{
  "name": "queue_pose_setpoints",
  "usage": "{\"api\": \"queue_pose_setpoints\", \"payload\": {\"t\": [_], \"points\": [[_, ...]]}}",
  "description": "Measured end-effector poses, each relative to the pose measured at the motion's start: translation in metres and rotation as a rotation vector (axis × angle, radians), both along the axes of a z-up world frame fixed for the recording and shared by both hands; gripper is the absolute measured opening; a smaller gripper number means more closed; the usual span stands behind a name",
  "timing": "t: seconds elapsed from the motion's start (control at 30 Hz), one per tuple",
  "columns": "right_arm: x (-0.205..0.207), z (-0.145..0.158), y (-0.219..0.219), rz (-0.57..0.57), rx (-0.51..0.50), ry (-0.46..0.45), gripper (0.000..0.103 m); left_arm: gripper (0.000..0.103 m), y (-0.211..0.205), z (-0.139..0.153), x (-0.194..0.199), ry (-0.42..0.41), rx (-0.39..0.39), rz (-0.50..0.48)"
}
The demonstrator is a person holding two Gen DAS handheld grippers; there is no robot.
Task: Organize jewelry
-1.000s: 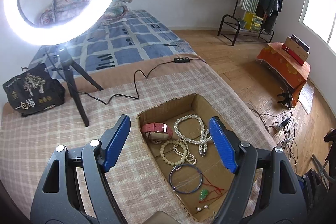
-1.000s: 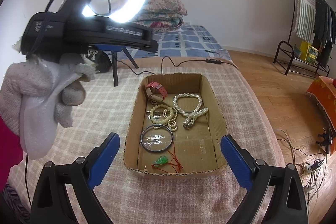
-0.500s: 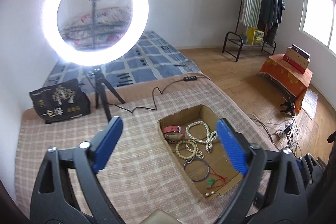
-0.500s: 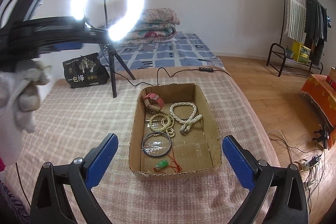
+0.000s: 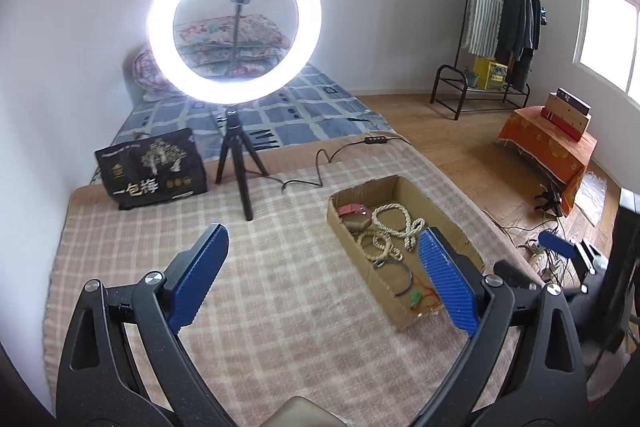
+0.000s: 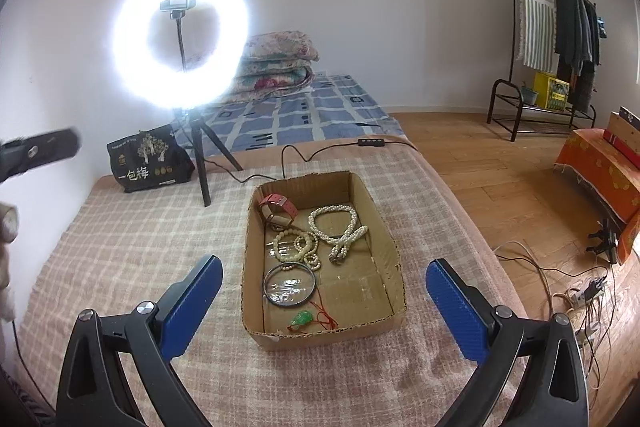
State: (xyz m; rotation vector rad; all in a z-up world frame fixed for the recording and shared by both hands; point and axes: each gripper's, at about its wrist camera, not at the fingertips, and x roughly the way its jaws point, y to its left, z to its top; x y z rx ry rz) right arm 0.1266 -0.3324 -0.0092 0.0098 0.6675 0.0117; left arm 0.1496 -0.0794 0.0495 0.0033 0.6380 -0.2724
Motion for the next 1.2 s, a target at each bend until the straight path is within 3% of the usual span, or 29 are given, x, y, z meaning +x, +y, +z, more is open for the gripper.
{"api": "queue_pose_setpoints", "payload": {"t": [0.73, 1.03, 1.2], "points": [[-0.009, 0.000, 0.014, -0.049, 0.004, -0.055, 0.103, 0.102, 0.014, -0.027, -0.051, -0.006, 0.026, 0.000], [-0.006, -0.001, 0.022, -0.020, -0.009, -0.060, 0.103, 0.103, 0.000, -0.040, -0.052, -0.015, 0.123, 0.002], [-0.002, -0.004, 0.024, -0.015, -0.016, -0.055, 0.103, 0.103, -0.005, -0.046, -0.052, -0.007, 0.132, -0.015]]}}
